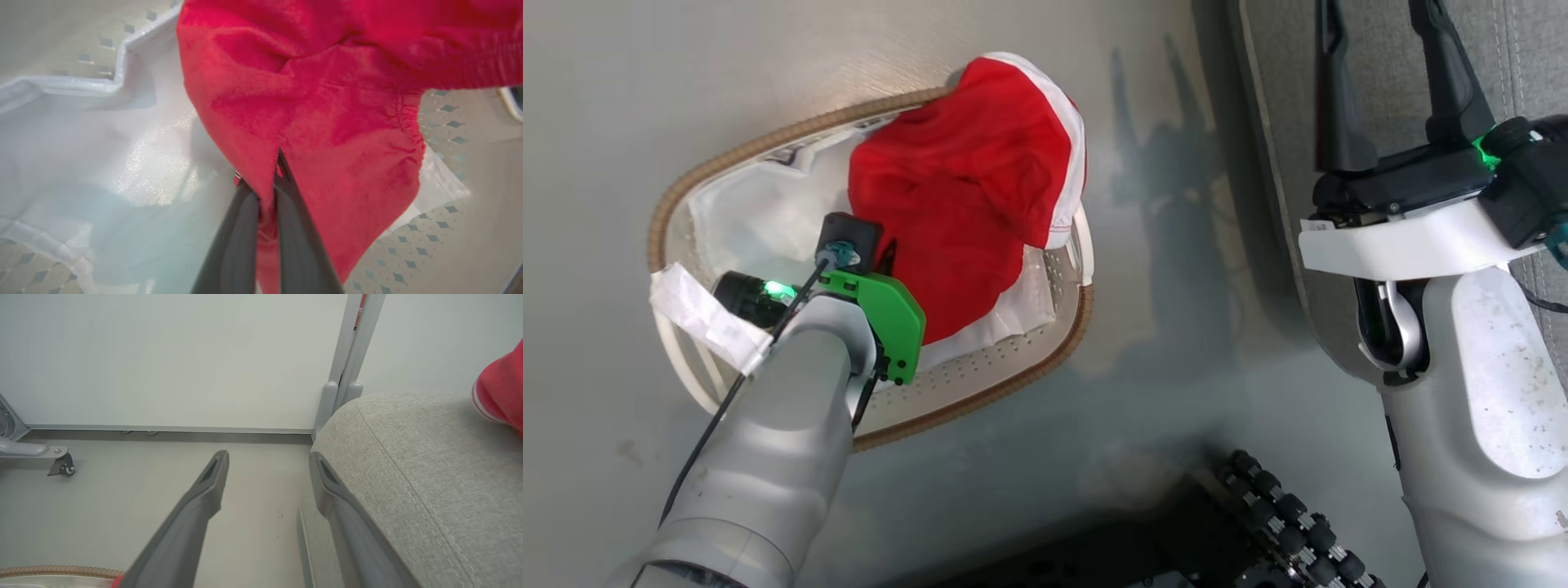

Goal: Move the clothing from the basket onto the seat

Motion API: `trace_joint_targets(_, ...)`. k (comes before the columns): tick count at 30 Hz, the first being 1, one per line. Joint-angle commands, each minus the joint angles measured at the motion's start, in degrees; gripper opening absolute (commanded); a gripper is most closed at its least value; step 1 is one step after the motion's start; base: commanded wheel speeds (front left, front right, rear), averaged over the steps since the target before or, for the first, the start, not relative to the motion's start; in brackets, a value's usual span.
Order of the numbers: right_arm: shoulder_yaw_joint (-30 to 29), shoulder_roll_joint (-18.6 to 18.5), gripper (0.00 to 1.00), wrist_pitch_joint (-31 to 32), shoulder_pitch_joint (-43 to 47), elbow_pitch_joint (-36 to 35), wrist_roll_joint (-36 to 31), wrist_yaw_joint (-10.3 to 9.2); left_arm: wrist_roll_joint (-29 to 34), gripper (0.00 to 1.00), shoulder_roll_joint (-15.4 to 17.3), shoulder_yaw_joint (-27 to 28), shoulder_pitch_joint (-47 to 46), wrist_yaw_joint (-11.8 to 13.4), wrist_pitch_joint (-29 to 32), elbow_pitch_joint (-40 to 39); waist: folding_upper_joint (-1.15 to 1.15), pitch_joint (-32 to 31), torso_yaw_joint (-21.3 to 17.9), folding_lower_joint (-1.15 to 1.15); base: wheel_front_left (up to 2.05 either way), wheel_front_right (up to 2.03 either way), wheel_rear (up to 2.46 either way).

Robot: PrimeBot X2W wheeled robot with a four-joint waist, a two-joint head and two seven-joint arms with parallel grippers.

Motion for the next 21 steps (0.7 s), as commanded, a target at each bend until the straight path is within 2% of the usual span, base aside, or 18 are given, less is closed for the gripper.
trace_joint_targets(1,-0.28,-0.20,1.00,-0.28,0.73,0.71,-0.50,-0.06,-0.88,0.00,-0.06,-0.28,0.89,-0.38,-0.85,-0.35,0.00,-3.03,2.12,-0.01,0.00,0.00,0.00)
trace_joint_targets(6,-1.05,-0.21,1.00,-0.28,2.67,3.85,-1.75,-0.07,-1.54,0.00,-0.37,-1.59,2.95,-1.38,-3.38,-2.42,0.00,-8.71,4.81,-0.01,0.00,0.00,0.00)
trace_joint_targets(13,-2.09,-0.22,1.00,-0.28,7.57,8.50,-4.01,-0.07,-1.65,0.00,-0.45,-5.28,7.16,-2.15,-5.37,-6.91,0.00,-19.95,8.28,-0.01,0.00,0.00,0.00)
trace_joint_targets(21,-2.95,-0.22,1.00,-0.28,15.28,12.79,-4.69,-0.07,0.04,0.00,-0.13,-8.50,9.27,-2.39,-6.12,-11.26,0.00,-33.72,10.09,-0.01,0.00,0.00,0.00)
